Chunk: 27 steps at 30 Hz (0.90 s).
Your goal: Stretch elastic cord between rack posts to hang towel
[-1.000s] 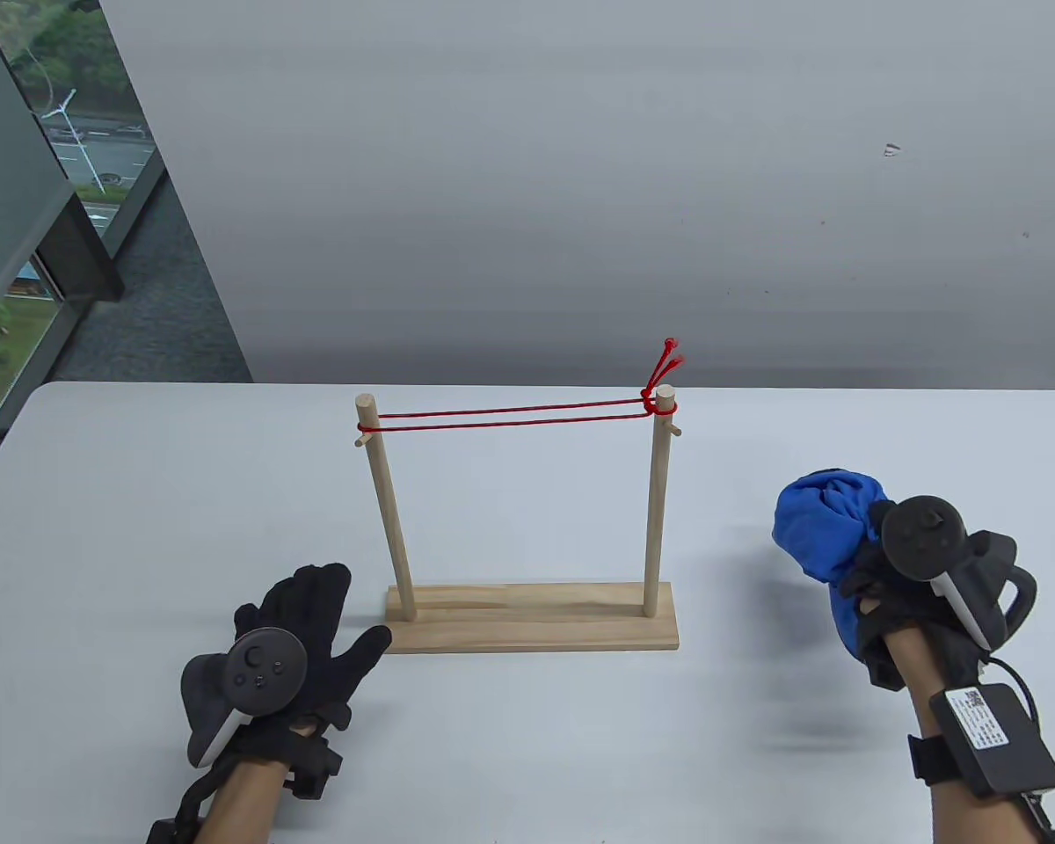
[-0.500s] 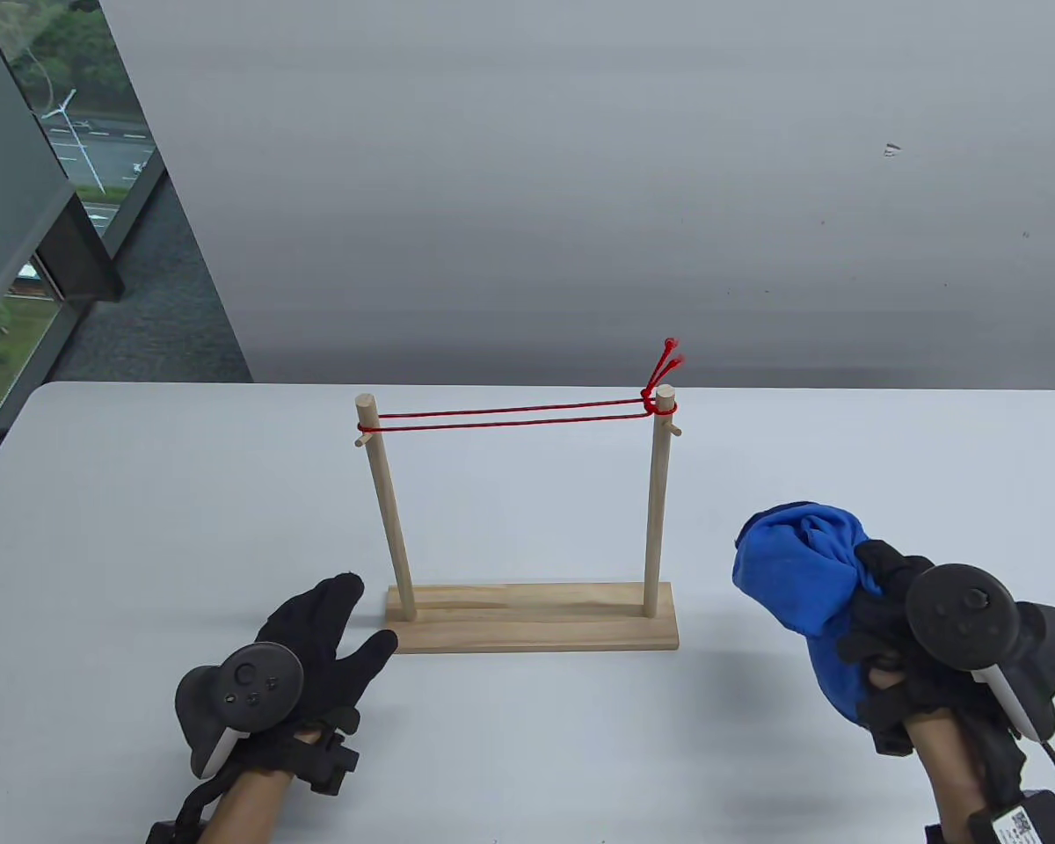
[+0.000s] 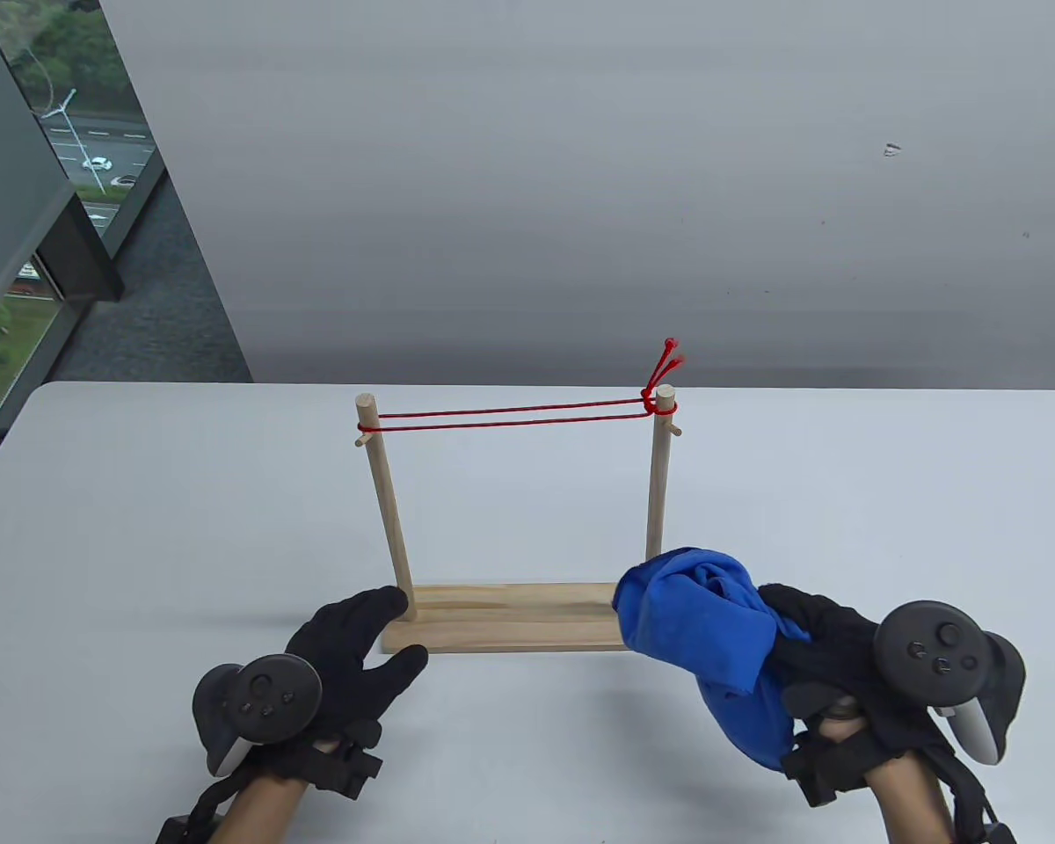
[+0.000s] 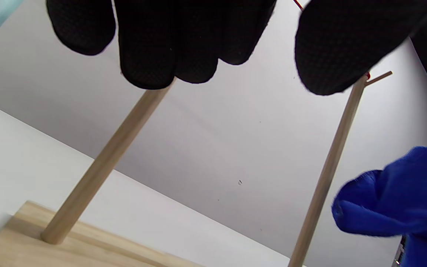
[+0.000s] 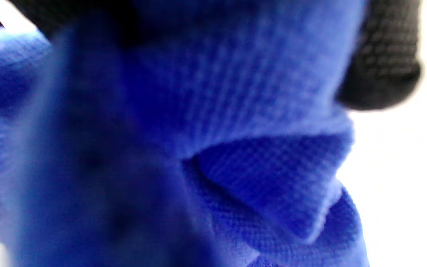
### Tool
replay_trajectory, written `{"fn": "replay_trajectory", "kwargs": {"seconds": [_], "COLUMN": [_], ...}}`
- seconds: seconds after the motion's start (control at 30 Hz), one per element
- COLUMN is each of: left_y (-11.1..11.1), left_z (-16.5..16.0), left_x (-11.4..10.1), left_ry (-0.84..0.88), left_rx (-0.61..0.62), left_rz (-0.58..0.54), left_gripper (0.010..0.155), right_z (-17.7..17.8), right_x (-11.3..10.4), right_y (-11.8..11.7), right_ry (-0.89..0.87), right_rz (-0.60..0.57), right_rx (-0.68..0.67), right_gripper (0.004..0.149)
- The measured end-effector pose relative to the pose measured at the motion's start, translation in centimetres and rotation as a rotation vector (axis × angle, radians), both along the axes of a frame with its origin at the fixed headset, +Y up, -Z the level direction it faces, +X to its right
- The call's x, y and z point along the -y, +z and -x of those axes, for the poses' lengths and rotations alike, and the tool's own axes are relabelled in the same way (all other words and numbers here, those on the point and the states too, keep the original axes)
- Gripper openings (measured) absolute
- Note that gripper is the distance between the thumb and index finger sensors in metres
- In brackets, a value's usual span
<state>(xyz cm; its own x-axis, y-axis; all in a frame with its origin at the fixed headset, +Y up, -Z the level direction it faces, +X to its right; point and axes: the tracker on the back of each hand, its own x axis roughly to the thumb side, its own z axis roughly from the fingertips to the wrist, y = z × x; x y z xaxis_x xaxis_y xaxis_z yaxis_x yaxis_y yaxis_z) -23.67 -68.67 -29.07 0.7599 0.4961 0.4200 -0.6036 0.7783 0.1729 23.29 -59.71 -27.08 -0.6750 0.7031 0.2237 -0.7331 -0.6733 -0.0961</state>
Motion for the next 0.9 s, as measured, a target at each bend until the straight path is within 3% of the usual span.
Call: {"fn": "replay_trajectory", "kwargs": {"seconds": [0.27, 0.53, 0.77, 0.9], "left_y": [0.3, 1.3, 1.0, 1.1], "left_z": [-3.5, -7.6, -9.8, -10.6], "left_x": [-1.6, -3.8, -3.9, -3.7], "left_ry": [-0.050, -0.130, -0.191, -0.211], "left_rx": [0.128, 0.247, 0.308, 0.319], "left_rz": [-0.041, -0.083, -0.052, -0.047], "left_gripper": [0.082, 0.093, 0.088, 0.064], "right_z": [4.7, 9.5, 12.5, 13.4], "right_x": [2.6, 5.4, 8.0, 9.3], "right_y": [-2.1, -3.9, -4.5, -4.2], "right_ry": [-0.156, -0.138, -0.199, -0.197], "right_rz": [0.099, 0.186, 0.292, 0.343], "right_rx": [-0.194, -0.322, -0.434, -0.491], "right_gripper": [0.049, 0.049, 0.050, 0.051]}}
